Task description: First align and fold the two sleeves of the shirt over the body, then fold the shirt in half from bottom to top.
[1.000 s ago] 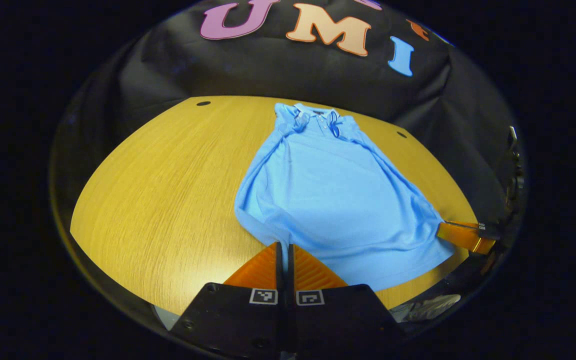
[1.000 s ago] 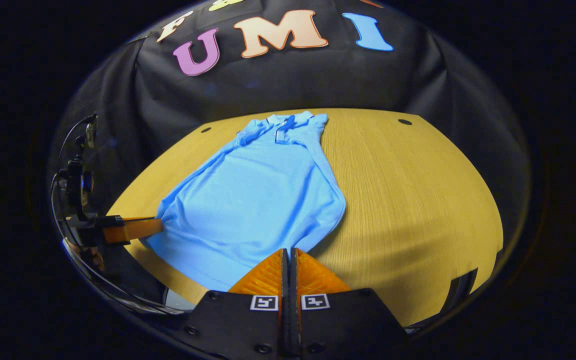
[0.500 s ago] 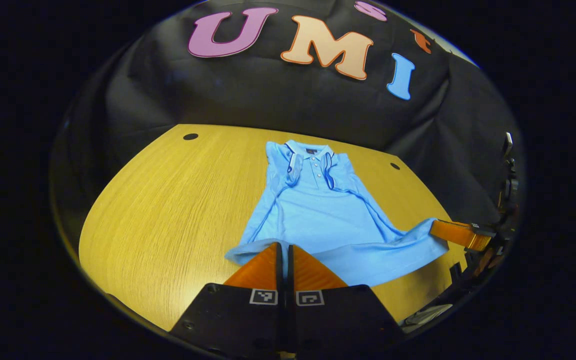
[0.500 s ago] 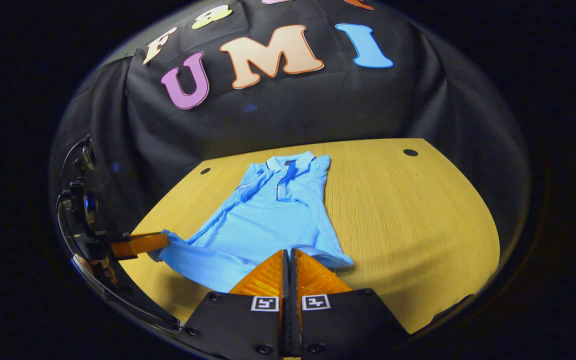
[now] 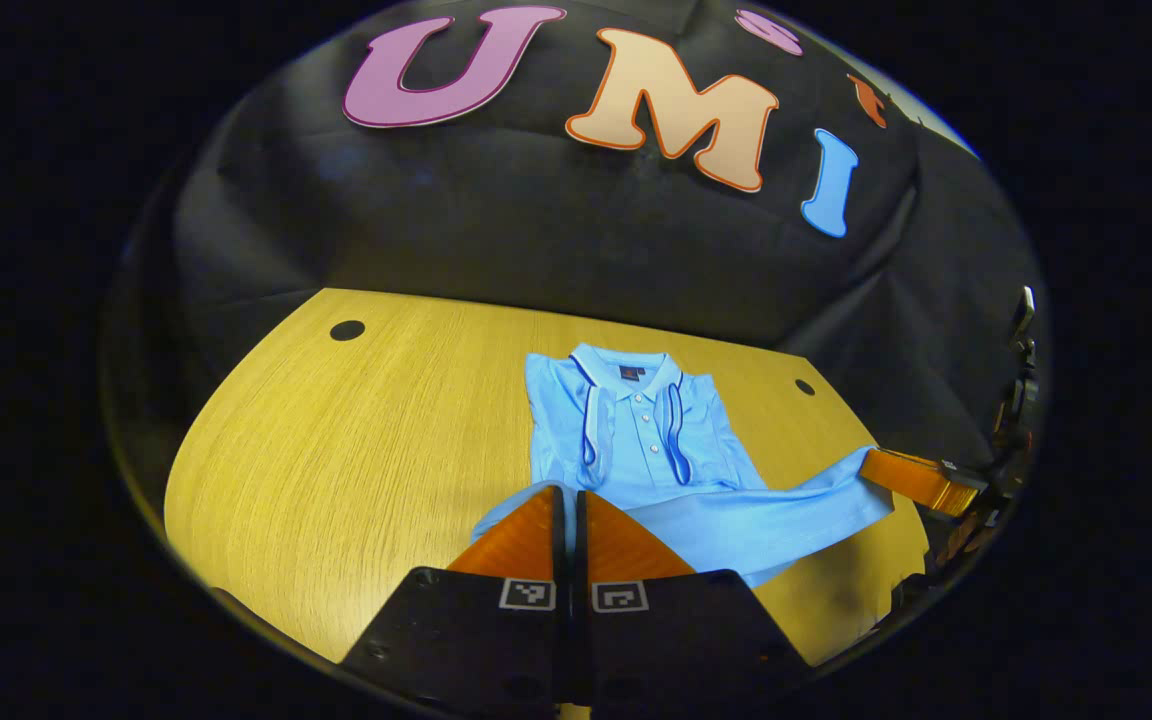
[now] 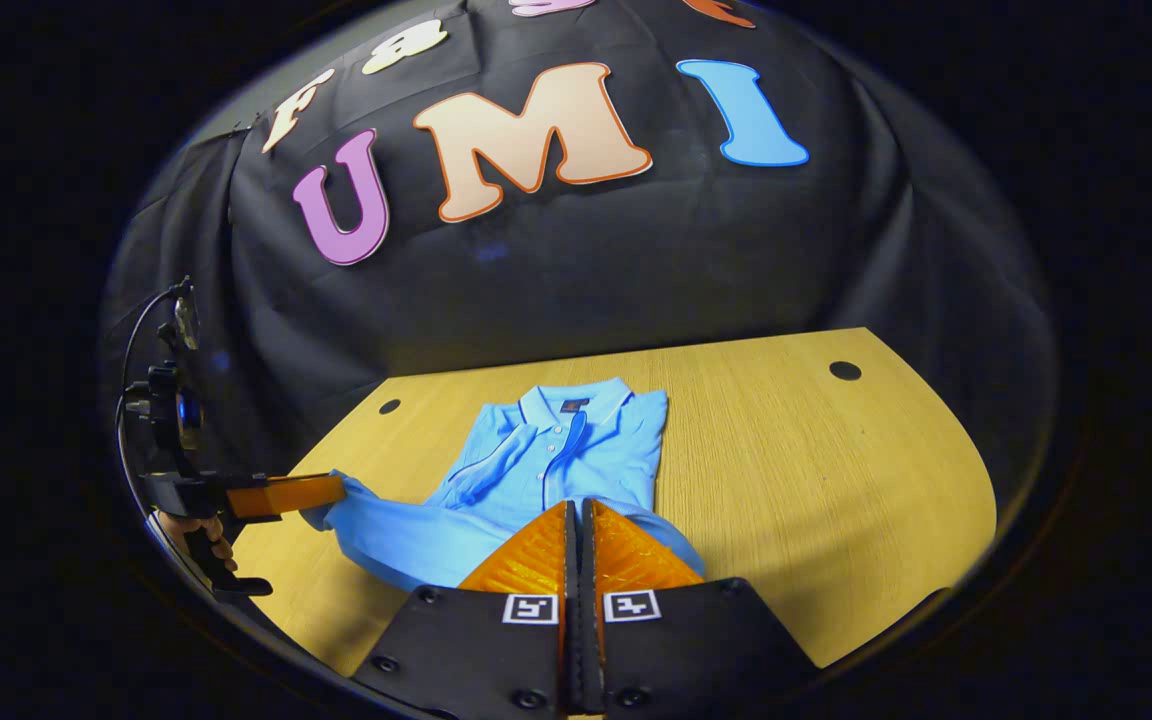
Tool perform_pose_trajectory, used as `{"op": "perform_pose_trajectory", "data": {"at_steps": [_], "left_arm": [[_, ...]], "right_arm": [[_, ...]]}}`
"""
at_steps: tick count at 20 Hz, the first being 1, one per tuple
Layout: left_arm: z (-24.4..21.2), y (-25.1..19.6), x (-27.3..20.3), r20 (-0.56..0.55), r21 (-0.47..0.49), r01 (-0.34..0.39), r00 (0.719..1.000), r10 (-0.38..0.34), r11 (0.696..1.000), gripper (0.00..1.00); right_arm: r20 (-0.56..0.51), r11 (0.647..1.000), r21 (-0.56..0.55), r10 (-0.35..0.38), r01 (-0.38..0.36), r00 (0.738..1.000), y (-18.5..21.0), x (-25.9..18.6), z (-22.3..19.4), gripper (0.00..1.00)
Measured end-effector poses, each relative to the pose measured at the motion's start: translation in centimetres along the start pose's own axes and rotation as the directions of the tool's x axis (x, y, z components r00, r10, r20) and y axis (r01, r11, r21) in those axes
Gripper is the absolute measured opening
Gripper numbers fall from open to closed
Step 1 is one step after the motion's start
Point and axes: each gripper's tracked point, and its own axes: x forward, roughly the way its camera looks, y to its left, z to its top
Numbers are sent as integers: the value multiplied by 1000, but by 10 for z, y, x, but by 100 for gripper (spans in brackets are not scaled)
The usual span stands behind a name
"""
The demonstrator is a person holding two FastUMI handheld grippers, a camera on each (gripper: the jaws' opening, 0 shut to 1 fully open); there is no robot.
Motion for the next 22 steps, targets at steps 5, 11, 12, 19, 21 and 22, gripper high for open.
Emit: {"op": "perform_pose_trajectory", "data": {"at_steps": [5,11,12,19,21,22], "left_arm": [[35,8,51,8,27,10,1000,-10,1000,0],[73,17,112,35,66,22,999,-24,998,0],[77,17,122,34,62,29,999,-31,998,0],[68,32,189,20,109,25,999,-28,994,0],[60,43,199,1,139,-7,1000,7,990,0],[60,46,201,5,133,-18,1000,18,991,2]], "right_arm": [[31,999,11,-38,38,999,-15,51,31,2],[48,994,23,-107,106,993,-37,118,54,0],[51,992,28,-126,124,991,-41,129,55,2],[21,963,19,-268,267,963,-73,202,29,2],[17,956,21,-294,294,956,-75,202,24,10],[20,955,13,-296,295,955,-73,202,24,32]]}}
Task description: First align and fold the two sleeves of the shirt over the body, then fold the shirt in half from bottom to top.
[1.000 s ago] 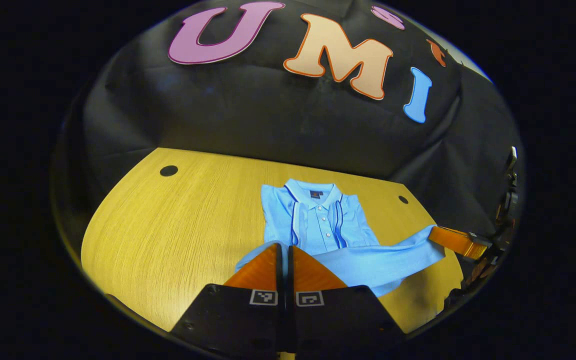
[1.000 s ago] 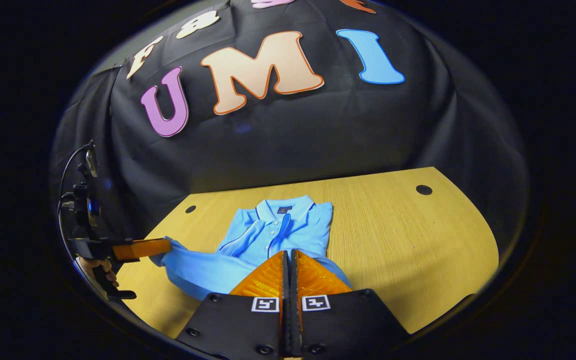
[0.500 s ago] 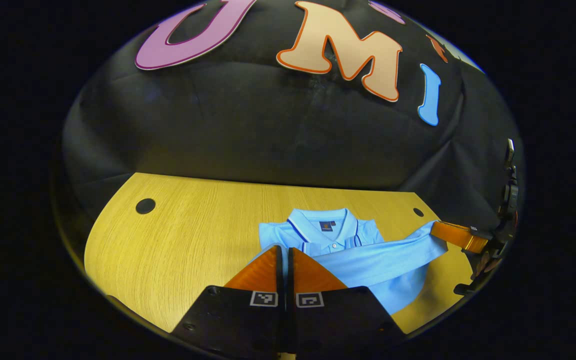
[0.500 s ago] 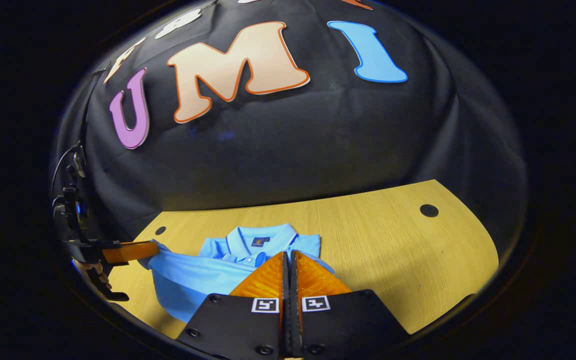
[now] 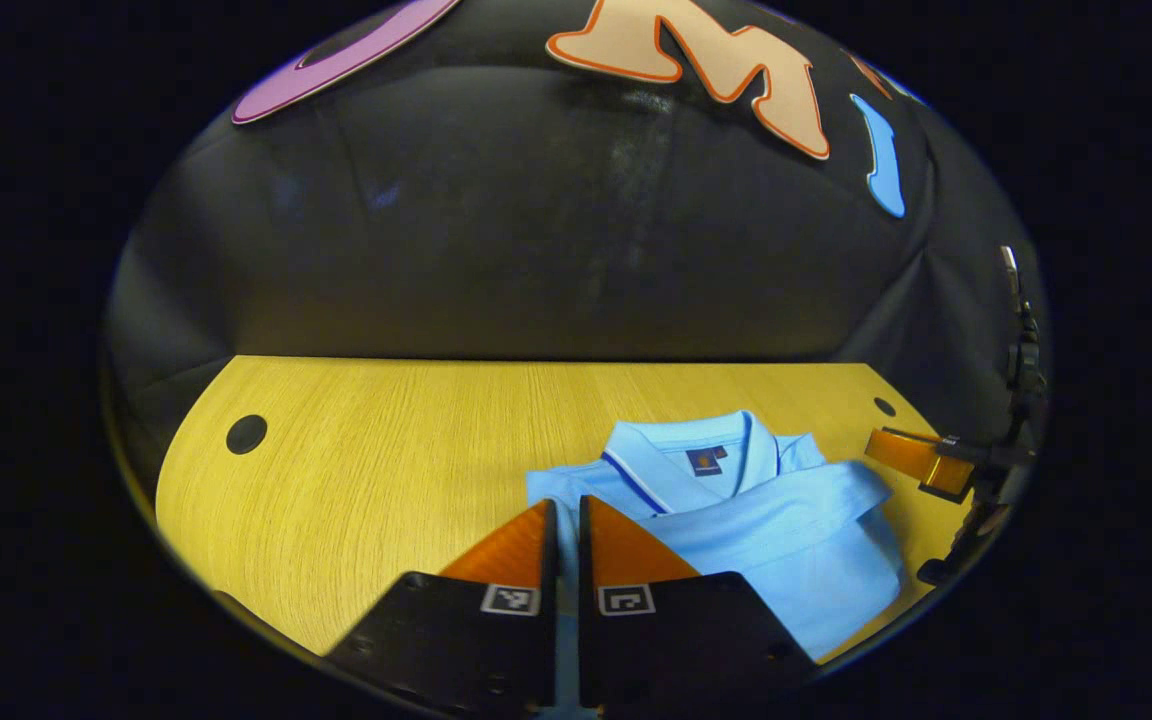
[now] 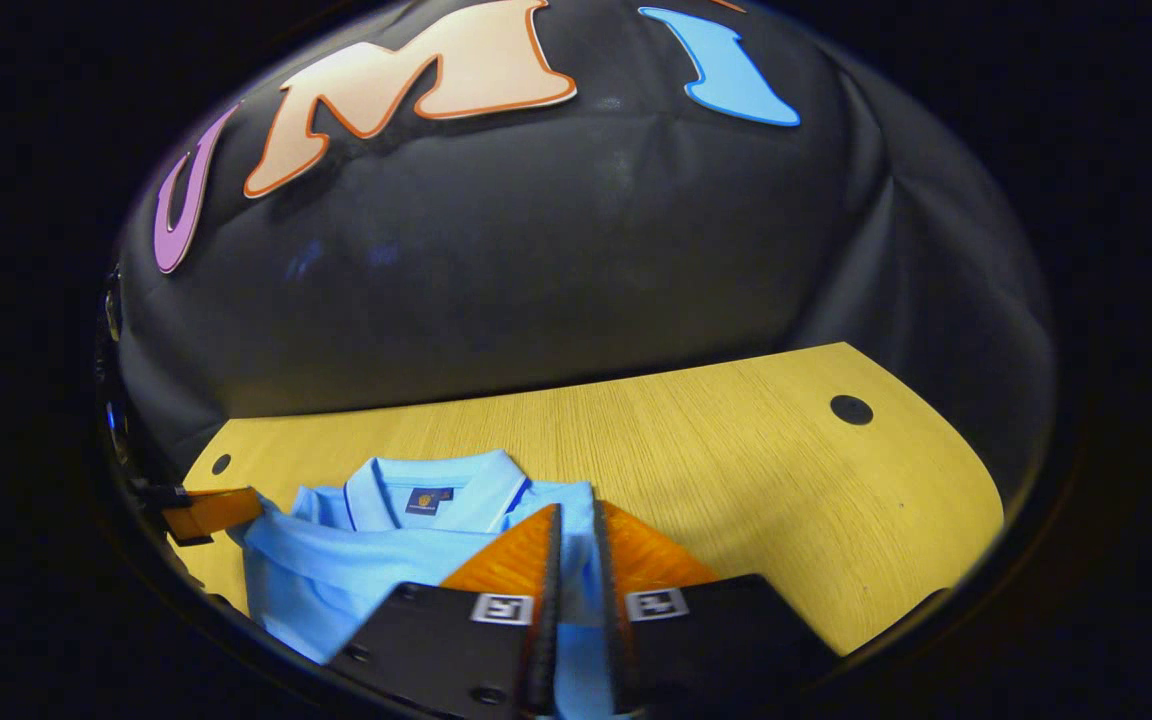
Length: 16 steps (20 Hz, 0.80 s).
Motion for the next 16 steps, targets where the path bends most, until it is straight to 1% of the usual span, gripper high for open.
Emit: {"op": "perform_pose_trajectory", "data": {"at_steps": [1,3,4,5,6,7,8,9,10,11,12,16], "left_arm": [[5,-4,-7,17,-29,16,1000,-16,999,26],[17,0,-20,87,-69,-6,996,12,998,75],[28,5,-35,124,-74,-25,992,34,997,99],[33,4,-42,157,-70,-34,987,45,997,96],[39,4,-58,185,-61,-46,981,56,997,96],[44,1,-75,209,-47,-48,976,56,998,96],[47,-2,-92,230,-37,-60,971,66,998,96],[50,-8,-109,245,-26,-65,967,69,998,96],[51,-14,-128,260,-13,-70,963,71,997,96],[53,-20,-145,277,-1,-73,958,70,997,96],[55,-28,-164,299,5,-73,952,68,997,96],[60,-56,-234,393,31,-90,917,71,995,96]], "right_arm": [[13,1000,-14,-5,5,1000,0,-4,5,54],[75,999,-32,8,-6,997,7,-23,15,97],[105,999,-51,19,-13,994,9,-35,18,99],[134,997,-70,33,-23,990,12,-51,24,99],[163,995,-88,49,-35,985,16,-68,29,99],[188,994,-103,65,-47,980,18,-85,33,96],[208,992,-112,82,-59,975,18,-105,40,96],[227,991,-113,94,-70,969,21,-123,44,99],[241,990,-111,107,-82,965,22,-142,47,99],[257,990,-109,114,-89,960,22,-161,50,96],[272,990,-110,120,-93,955,20,-179,53,99],[339,989,-111,126,-93,932,8,-249,61,99]]}}
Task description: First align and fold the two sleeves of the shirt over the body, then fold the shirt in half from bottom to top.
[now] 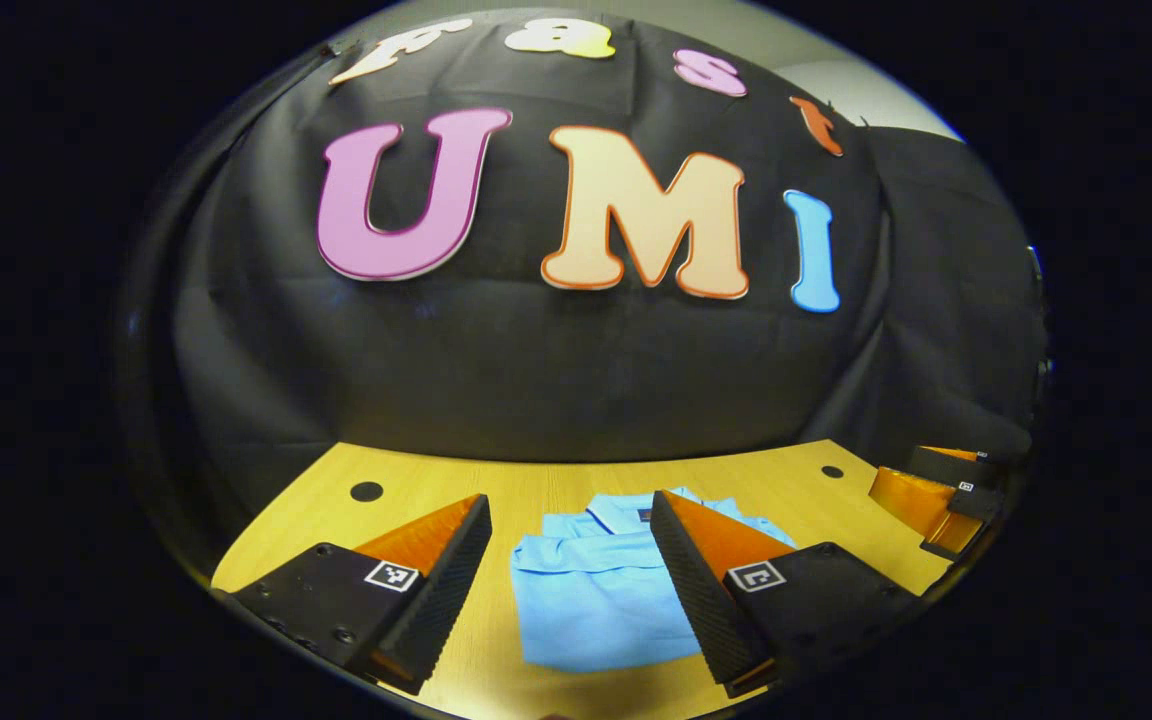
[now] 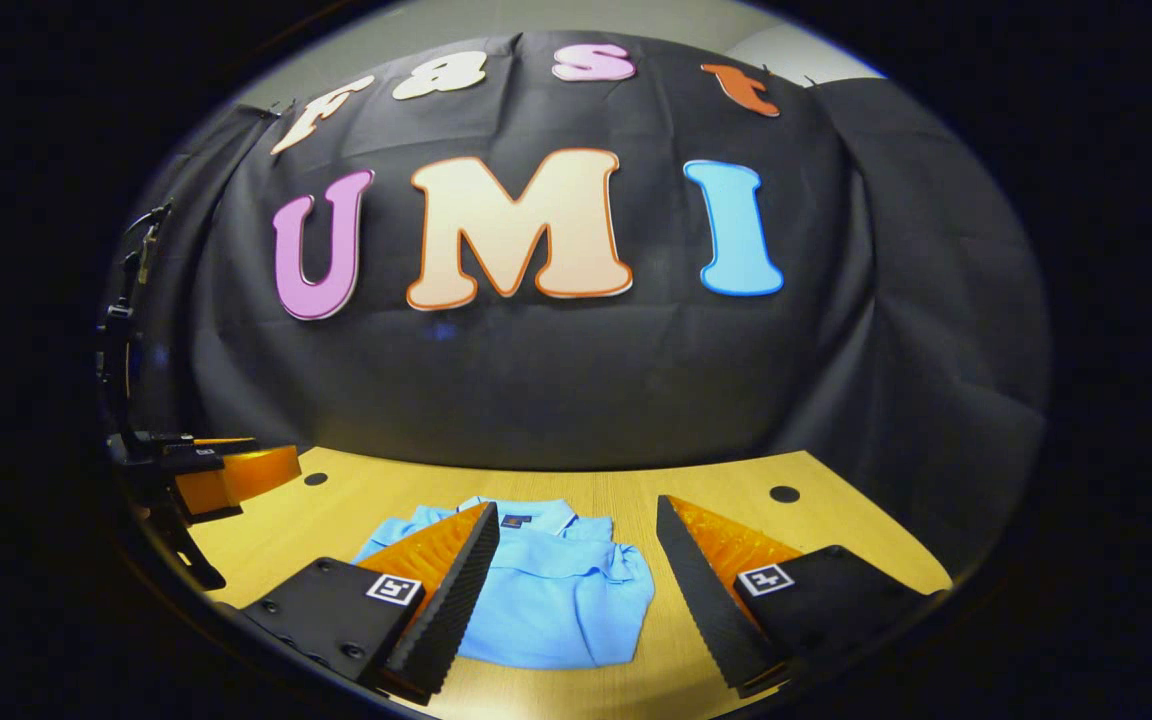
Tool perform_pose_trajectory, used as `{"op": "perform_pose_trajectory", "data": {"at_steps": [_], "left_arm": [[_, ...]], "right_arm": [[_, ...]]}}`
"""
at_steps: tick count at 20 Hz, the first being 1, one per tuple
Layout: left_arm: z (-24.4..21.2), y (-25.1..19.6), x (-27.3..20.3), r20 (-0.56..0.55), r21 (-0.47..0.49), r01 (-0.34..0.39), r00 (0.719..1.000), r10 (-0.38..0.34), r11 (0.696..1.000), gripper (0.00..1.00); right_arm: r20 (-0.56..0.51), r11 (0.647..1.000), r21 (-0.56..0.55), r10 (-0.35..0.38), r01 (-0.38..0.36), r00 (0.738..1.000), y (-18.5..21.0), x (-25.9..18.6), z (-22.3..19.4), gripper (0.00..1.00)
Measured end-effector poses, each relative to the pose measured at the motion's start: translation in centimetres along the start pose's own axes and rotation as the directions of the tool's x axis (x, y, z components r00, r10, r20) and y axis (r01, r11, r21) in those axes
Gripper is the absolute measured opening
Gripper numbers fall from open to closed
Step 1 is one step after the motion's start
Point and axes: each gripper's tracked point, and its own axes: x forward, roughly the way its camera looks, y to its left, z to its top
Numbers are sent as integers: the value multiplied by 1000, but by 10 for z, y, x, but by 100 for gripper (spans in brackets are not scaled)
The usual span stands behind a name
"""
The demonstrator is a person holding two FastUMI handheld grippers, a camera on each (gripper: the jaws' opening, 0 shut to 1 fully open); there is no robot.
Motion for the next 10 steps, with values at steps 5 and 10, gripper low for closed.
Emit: {"op": "perform_pose_trajectory", "data": {"at_steps": [5,10], "left_arm": [[23,-23,-67,80,25,-26,997,24,999,95],[36,-42,-107,103,-6,-36,994,37,999,95]], "right_arm": [[49,999,29,13,-14,999,-6,-62,18,98],[112,999,30,37,-40,993,-5,-102,45,98]]}}
